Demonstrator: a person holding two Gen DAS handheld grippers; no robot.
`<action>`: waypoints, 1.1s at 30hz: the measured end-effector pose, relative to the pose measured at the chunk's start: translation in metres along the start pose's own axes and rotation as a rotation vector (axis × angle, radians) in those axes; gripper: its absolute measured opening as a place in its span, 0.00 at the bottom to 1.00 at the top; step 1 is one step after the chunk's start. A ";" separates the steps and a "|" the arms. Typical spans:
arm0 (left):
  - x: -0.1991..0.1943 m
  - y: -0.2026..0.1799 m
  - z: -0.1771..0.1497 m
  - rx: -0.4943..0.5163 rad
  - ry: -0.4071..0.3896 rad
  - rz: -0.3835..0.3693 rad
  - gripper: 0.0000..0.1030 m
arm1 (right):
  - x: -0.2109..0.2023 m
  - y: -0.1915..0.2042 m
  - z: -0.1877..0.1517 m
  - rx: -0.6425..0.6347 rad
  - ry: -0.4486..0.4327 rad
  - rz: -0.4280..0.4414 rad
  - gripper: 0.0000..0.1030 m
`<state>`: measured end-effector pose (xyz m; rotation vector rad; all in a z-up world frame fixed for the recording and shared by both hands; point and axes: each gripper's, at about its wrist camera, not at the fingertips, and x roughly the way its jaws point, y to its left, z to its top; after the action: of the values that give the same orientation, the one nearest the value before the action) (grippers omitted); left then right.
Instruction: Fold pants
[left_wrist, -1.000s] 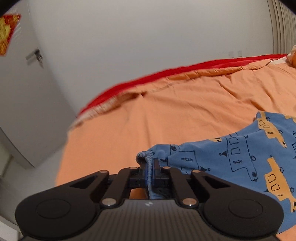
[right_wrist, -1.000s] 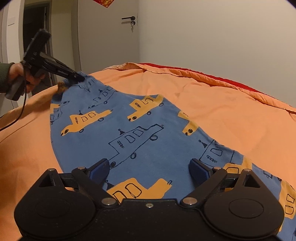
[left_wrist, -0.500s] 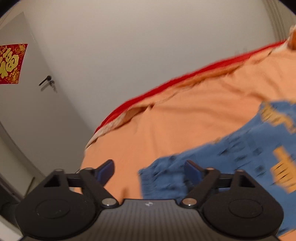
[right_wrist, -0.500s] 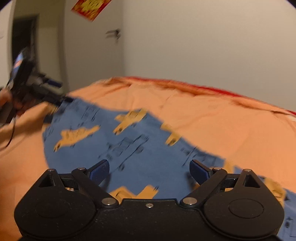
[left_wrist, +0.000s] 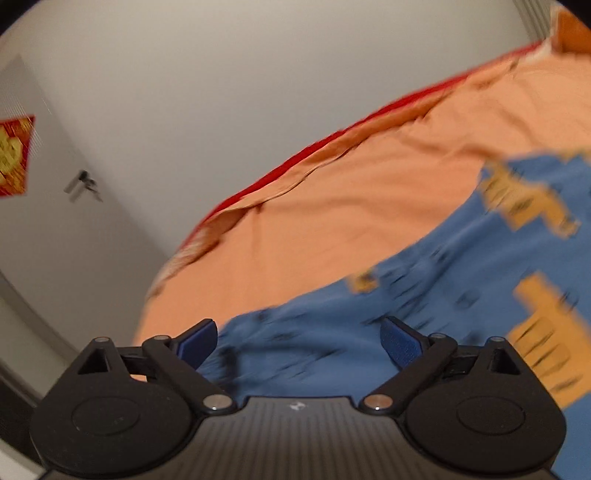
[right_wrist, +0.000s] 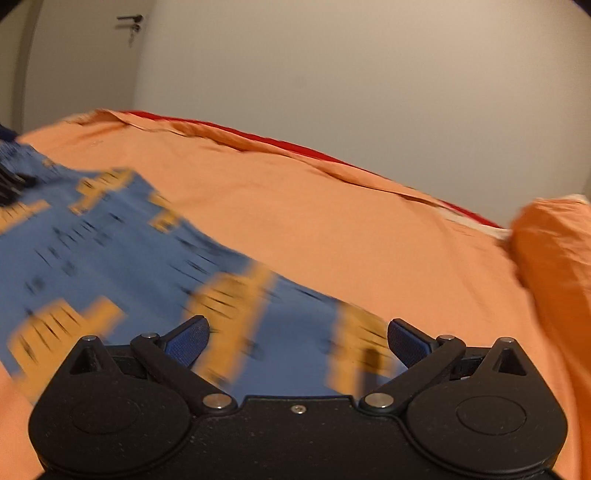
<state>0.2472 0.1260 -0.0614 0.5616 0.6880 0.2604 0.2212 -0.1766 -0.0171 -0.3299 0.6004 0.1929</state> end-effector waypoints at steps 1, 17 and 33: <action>-0.002 0.006 -0.004 0.004 0.009 0.018 0.95 | -0.004 -0.013 -0.007 0.008 0.003 -0.014 0.99; -0.031 -0.039 0.039 0.030 0.174 0.136 0.99 | -0.061 -0.107 -0.075 0.201 0.021 -0.148 0.99; -0.123 -0.278 0.249 0.148 -0.099 -0.818 1.00 | -0.099 -0.165 -0.127 0.809 0.062 0.262 0.84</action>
<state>0.3320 -0.2519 0.0034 0.3899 0.7894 -0.5816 0.1197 -0.3840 -0.0169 0.5291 0.7324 0.1756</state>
